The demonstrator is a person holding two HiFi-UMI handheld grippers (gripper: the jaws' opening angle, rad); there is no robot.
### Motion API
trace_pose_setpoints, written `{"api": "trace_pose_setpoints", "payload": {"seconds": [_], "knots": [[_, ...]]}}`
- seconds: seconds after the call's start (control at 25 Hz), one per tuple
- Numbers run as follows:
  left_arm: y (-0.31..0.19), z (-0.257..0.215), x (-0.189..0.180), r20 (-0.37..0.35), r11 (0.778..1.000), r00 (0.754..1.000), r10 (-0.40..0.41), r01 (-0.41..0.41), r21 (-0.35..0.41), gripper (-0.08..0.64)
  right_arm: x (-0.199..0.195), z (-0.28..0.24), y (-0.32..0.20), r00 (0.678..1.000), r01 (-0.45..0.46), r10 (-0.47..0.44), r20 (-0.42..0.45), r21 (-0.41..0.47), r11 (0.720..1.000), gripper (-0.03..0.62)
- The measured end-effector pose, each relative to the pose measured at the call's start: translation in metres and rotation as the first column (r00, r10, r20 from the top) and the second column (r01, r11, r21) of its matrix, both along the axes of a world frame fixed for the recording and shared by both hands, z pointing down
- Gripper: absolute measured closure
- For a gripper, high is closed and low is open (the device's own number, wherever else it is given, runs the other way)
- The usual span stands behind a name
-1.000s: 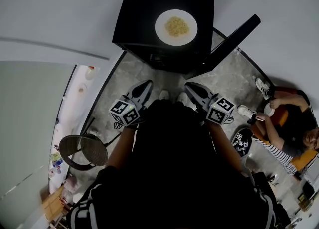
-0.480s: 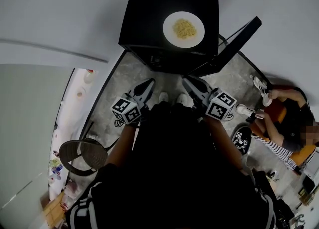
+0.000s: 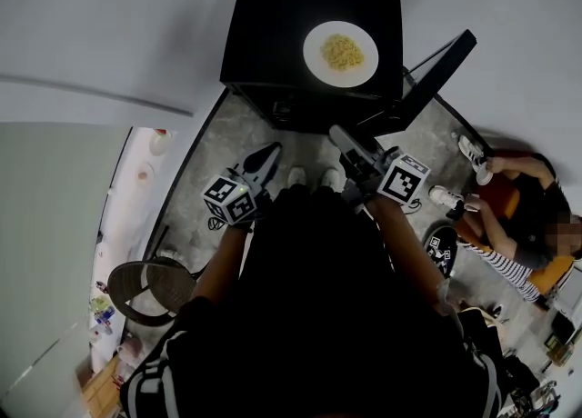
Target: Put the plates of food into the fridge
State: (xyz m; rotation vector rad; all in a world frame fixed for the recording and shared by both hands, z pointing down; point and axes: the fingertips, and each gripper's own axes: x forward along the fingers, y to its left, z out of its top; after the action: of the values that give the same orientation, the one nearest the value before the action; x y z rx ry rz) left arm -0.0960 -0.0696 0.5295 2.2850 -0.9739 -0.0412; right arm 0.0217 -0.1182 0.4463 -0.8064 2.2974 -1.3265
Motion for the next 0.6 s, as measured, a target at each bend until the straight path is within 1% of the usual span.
{"api": "trace_pose_setpoints", "payload": {"seconds": [0.08, 0.16, 0.24, 0.36, 0.48, 0.6], "knots": [[-0.001, 0.002, -0.002, -0.002, 1.0, 1.0, 0.003, -0.003, -0.006, 0.535, 0.001, -0.004, -0.012, 0.996, -0.036, 0.039, 0.079, -0.043, 0.998, 0.434], [-0.003, 0.003, -0.004, -0.004, 1.0, 1.0, 0.005, -0.005, -0.01, 0.535, 0.003, -0.005, -0.025, 0.984, -0.071, 0.086, 0.154, -0.102, 0.992, 0.434], [-0.005, 0.006, -0.004, -0.007, 1.0, 1.0, 0.006, -0.006, -0.015, 0.535, 0.004, 0.0, -0.035, 0.972, -0.09, 0.125, 0.201, -0.173, 0.981, 0.434], [-0.002, 0.006, -0.004, -0.016, 1.0, 1.0, 0.008, -0.009, -0.017, 0.535, 0.004, 0.008, -0.039, 0.959, -0.111, 0.172, 0.225, -0.262, 0.959, 0.434], [-0.002, 0.006, -0.003, -0.019, 1.0, 1.0, 0.017, -0.017, -0.014, 0.535, 0.008, 0.013, -0.045, 0.939, -0.147, 0.239, 0.248, -0.341, 0.929, 0.434], [-0.004, 0.008, -0.003, -0.022, 1.0, 1.0, 0.02, -0.02, -0.018, 0.535, 0.009, 0.015, -0.053, 0.917, -0.157, 0.283, 0.281, -0.397, 0.904, 0.434]]}}
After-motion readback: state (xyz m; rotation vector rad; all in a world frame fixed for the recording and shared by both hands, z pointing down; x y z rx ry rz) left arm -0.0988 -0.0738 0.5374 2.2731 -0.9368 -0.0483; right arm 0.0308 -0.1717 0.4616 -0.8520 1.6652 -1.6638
